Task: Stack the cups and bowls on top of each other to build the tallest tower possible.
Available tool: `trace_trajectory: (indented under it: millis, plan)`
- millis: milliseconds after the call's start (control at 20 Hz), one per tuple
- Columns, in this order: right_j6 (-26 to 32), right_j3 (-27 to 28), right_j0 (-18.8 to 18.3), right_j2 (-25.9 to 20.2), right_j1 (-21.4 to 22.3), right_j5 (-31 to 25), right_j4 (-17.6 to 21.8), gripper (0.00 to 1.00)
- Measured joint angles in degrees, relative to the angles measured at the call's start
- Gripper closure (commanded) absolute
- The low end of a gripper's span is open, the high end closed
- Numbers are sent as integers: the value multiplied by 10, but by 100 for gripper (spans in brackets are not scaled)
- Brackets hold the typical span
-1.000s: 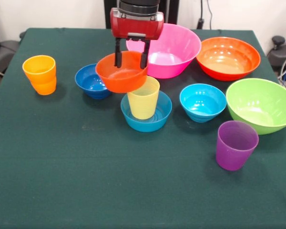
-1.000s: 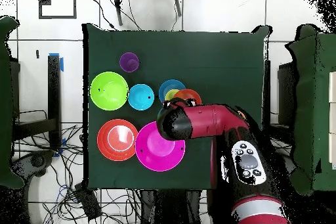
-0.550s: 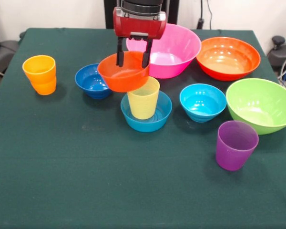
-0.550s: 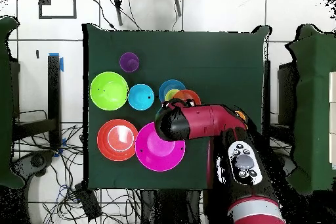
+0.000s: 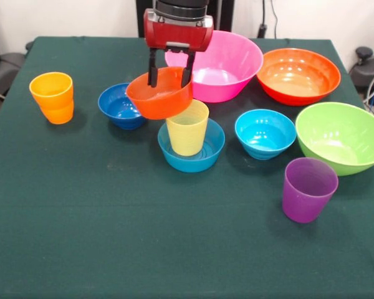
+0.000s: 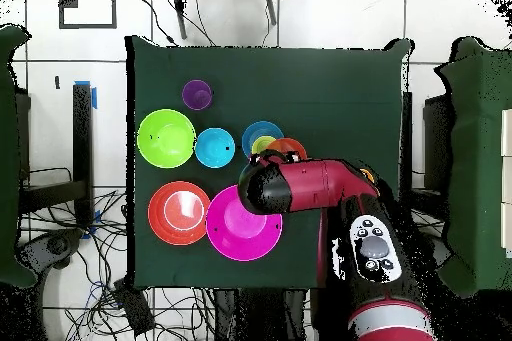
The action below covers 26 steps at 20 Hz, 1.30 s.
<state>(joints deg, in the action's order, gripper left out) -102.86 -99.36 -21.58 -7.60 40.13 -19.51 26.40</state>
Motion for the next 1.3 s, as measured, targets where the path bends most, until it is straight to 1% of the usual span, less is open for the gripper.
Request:
trace_trajectory:
  millis: [500,1300]
  plan:
    - [0,23,9,6,-30,0,0,0]
    - [0,41,27,13,-56,0,-2,0]
